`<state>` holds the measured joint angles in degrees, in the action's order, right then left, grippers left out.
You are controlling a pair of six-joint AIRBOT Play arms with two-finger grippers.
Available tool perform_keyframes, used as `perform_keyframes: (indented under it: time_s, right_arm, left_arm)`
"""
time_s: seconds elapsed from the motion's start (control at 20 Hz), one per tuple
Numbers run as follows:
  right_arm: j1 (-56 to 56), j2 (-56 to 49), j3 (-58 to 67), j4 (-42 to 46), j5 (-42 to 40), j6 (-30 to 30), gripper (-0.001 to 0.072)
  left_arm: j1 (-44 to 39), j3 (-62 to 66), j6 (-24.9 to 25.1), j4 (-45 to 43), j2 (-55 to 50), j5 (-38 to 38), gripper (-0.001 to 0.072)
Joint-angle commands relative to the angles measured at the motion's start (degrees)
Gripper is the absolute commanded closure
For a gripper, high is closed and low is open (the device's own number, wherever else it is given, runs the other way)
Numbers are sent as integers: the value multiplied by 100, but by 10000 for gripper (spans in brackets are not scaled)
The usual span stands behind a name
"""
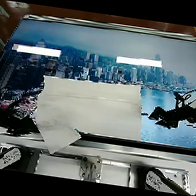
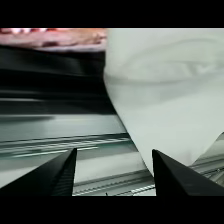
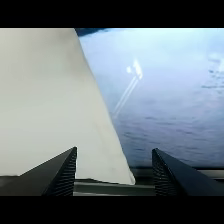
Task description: Fold the shirts.
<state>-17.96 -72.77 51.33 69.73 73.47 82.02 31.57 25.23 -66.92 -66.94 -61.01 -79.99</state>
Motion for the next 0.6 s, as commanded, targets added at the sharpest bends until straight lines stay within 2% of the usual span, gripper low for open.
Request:
perform_keyframes:
  time_s: [0.0, 0.2, 0.5, 0.55]
  right_arm:
    - [-15, 24, -39, -195, -184, -13, 120]
    - [-15, 24, -39, -197, -133, 92, 120]
    - [-15, 24, -39, -192, -61, 195, 120]
    - [-15, 24, -39, -192, -57, 199, 120]
  left_arm:
    - [20, -92, 42, 68, -24, 286, 184]
    - [17, -98, 50, 595, -240, 776, 184]
    - [17, -98, 238, 697, -754, 918, 187]
    - [17, -98, 323, 800, -791, 942, 218]
